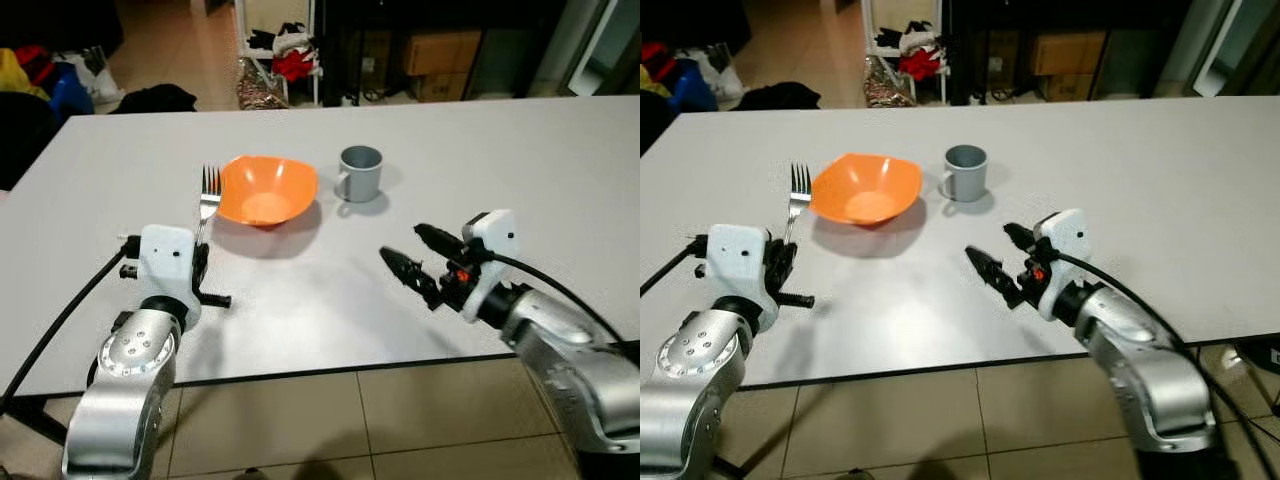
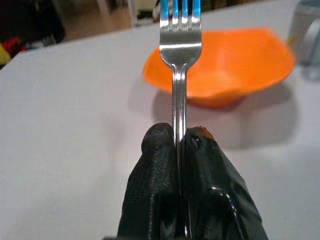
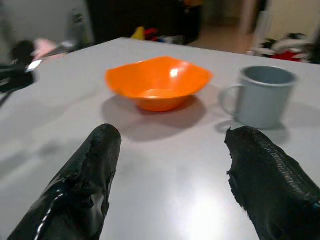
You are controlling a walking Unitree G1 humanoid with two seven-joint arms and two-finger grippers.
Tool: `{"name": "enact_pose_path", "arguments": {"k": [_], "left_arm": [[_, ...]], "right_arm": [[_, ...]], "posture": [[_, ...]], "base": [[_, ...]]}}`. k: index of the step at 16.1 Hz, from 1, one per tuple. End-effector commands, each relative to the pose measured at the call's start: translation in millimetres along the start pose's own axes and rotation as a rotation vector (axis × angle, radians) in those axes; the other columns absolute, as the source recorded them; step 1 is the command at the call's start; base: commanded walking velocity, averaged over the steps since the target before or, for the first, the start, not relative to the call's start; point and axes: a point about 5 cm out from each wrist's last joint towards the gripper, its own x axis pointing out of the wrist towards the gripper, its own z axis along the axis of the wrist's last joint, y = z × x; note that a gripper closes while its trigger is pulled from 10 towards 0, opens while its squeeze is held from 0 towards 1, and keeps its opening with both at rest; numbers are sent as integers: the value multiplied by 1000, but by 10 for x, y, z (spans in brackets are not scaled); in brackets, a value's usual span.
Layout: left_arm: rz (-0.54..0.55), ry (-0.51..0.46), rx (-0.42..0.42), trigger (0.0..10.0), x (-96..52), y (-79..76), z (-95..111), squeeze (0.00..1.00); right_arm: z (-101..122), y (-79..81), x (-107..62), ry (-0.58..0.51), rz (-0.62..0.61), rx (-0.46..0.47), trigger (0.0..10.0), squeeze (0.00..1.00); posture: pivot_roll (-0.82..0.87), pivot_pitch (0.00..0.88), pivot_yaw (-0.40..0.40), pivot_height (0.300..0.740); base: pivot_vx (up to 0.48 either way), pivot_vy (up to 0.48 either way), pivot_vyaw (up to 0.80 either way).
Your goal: Setting the table
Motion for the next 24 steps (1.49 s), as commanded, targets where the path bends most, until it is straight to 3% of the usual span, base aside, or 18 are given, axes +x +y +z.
{"name": "enact_pose_path", "arguments": {"k": [1, 4, 9, 12, 14, 18, 24], "left_arm": [[6, 24, 1, 10000, 36, 57, 10, 0], [10, 78, 8, 10000, 83, 116, -68, 0], [-92, 223, 62, 10000, 273, 180, -304, 0], [-71, 291, 39, 10000, 537, 363, -375, 0], [-67, 304, 30, 10000, 619, 421, -371, 0], [-11, 377, -63, 10000, 703, 582, -402, 0], [8, 416, -67, 10000, 715, 640, -473, 0]], "right_arm": [[66, 71, 7, 2, 93, -38, 10000, 0], [89, 107, -5, 38, 164, -82, 10000, 0], [70, 222, -9, 96, 316, -103, 10000, 0], [66, 257, 19, 110, 349, -119, 10000, 0], [64, 269, 37, 114, 356, -120, 10000, 0], [53, 317, 64, 123, 387, -115, 10000, 0], [49, 318, 88, 130, 410, -125, 10000, 0]], "posture": [[-78, 0, 41, 740], [-80, 0, 43, 740], [-81, 0, 48, 740], [-81, 0, 45, 740], [-75, 0, 45, 740], [-73, 4, 46, 740], [-64, 6, 37, 740]], "base": [[0, 0, 0], [0, 0, 0], [0, 0, 0], [0, 0, 0], [0, 0, 0], [0, 0, 0], [0, 0, 0]]}}
